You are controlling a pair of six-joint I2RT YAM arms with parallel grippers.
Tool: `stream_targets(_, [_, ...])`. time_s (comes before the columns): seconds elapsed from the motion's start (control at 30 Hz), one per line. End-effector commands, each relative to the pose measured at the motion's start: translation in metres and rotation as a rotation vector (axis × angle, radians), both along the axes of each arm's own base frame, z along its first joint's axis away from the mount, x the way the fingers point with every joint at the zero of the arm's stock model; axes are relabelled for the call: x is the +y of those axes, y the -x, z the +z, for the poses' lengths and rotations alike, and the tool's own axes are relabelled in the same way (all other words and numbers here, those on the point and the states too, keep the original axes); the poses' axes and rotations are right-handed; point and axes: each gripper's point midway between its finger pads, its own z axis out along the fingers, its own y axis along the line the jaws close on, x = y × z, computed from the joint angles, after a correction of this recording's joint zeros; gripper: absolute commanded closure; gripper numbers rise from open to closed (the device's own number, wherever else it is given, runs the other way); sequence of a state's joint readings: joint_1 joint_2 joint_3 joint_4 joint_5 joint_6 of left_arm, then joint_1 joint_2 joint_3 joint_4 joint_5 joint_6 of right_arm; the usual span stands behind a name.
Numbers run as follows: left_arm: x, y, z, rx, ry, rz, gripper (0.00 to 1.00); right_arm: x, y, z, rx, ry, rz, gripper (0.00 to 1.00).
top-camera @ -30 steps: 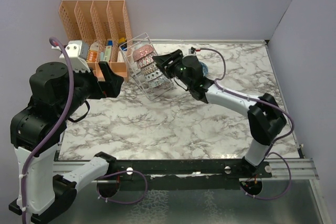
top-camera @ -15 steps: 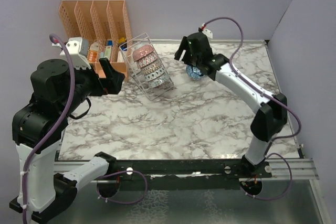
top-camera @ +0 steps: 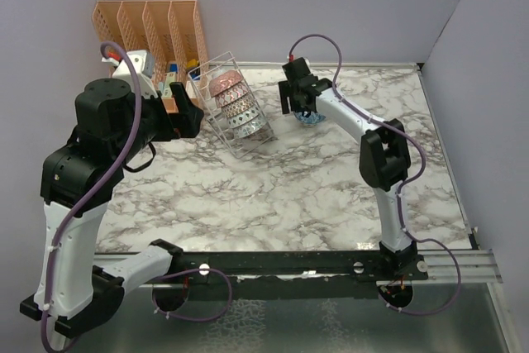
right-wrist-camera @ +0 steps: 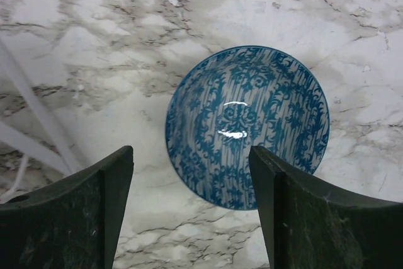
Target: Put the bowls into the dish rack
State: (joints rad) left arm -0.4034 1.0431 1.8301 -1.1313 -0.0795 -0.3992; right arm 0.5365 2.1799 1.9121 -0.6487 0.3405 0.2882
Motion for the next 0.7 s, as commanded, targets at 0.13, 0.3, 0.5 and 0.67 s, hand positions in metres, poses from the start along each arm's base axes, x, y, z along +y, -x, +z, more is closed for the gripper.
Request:
stream_targets(0.13, [0.0,-0.015,-0.004,-0.003,-0.011,0.038,0.01,-0.004,-0.006,-0.037,0.052,0.06,0.04,0.34])
stream_targets(0.3, [-0.001,-0.02,-0.008,0.003,-0.023,0.037,0.01,0.001,-0.006,-0.046,0.059,0.044,0.061,0.48])
stream_targets(0.5, [0.0,-0.021,-0.009,0.002,-0.04,0.035,0.01,-0.005,-0.003,-0.062,0.086,0.08,0.049,0.55])
stream_targets(0.67, [0.003,-0.018,-0.011,0.007,-0.049,0.038,0.01,-0.012,0.001,-0.073,0.099,0.104,0.027,0.59])
